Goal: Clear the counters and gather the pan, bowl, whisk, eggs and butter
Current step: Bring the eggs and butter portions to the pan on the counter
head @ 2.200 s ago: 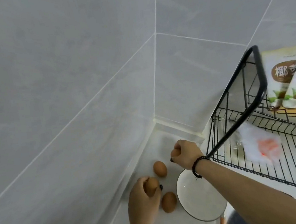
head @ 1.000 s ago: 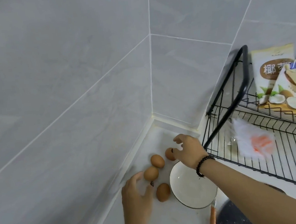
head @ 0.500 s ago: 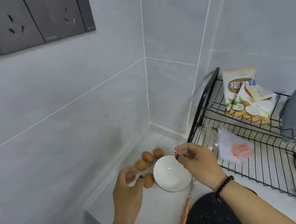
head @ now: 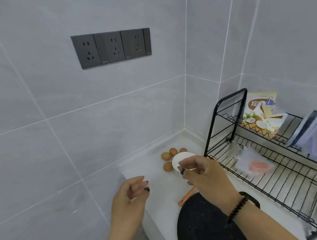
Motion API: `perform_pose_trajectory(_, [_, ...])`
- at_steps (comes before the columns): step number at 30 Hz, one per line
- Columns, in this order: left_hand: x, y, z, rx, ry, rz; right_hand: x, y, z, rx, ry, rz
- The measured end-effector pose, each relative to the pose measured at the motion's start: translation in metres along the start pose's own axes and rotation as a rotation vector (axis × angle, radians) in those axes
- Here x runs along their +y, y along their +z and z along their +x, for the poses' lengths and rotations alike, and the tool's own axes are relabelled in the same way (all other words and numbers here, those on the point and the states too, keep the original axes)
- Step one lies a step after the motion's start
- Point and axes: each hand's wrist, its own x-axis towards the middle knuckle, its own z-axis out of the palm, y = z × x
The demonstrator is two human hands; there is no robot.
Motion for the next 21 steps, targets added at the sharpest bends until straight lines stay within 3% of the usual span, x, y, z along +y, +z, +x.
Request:
perform_pose_trajectory(8, [0.013,-0.064,-0.098,0.095,0.068,-0.044,-0.025,0.034,-0.089,-0.129,-0.034,0.099])
perform_pose_trajectory(21, [-0.019,-0.202,-0.266,0.159,0.118,-0.047,-0.070,0.102,-0.301,-0.153,-0.073,0.160])
